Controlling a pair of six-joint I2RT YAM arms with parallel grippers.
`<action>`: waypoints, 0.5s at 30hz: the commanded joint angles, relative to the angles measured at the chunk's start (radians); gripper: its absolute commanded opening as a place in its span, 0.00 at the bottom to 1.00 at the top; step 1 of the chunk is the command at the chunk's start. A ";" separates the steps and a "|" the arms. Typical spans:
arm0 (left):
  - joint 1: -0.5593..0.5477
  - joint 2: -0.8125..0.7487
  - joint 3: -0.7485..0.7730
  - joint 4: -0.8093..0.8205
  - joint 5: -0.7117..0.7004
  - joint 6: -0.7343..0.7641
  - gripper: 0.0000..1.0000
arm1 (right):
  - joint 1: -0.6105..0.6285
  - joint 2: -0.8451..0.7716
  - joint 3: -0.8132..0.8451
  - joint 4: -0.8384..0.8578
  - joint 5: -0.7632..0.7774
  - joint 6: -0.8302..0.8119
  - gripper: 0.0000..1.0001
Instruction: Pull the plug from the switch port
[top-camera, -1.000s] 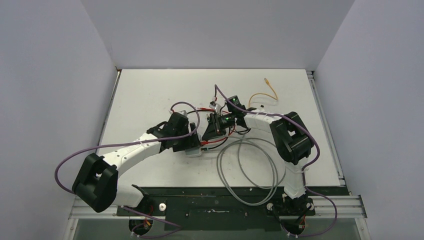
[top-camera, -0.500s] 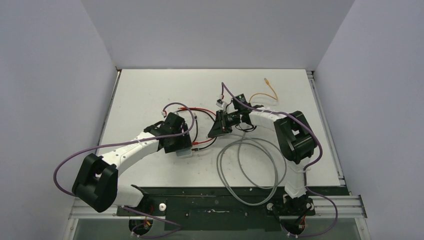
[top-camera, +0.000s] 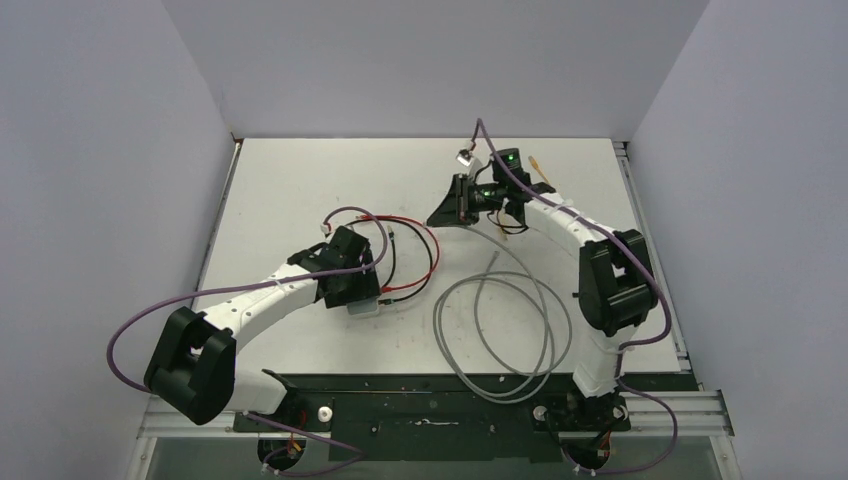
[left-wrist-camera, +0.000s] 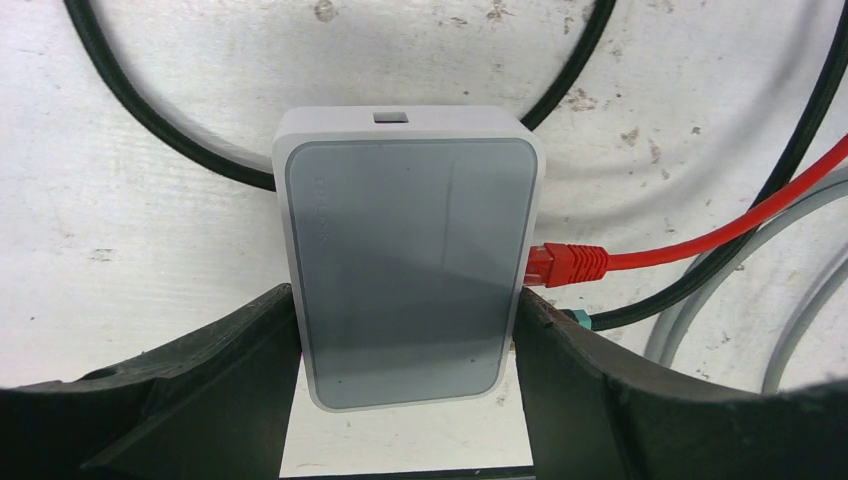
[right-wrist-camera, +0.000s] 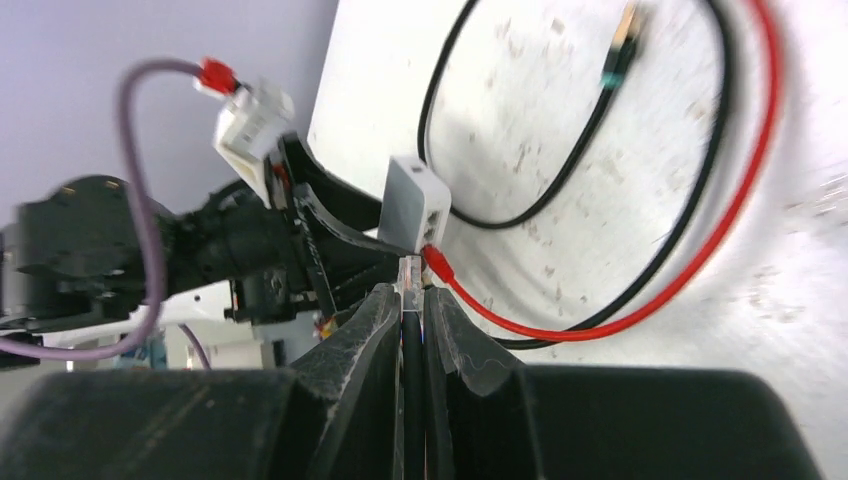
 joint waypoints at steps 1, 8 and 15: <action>0.013 -0.030 0.037 -0.028 -0.060 -0.006 0.00 | -0.077 -0.089 0.099 0.009 0.038 -0.004 0.05; 0.027 -0.044 0.040 -0.058 -0.095 -0.013 0.00 | -0.164 -0.094 0.302 -0.152 0.126 -0.086 0.05; 0.034 -0.045 0.039 -0.064 -0.098 -0.014 0.00 | -0.256 -0.153 0.382 -0.167 0.174 -0.071 0.05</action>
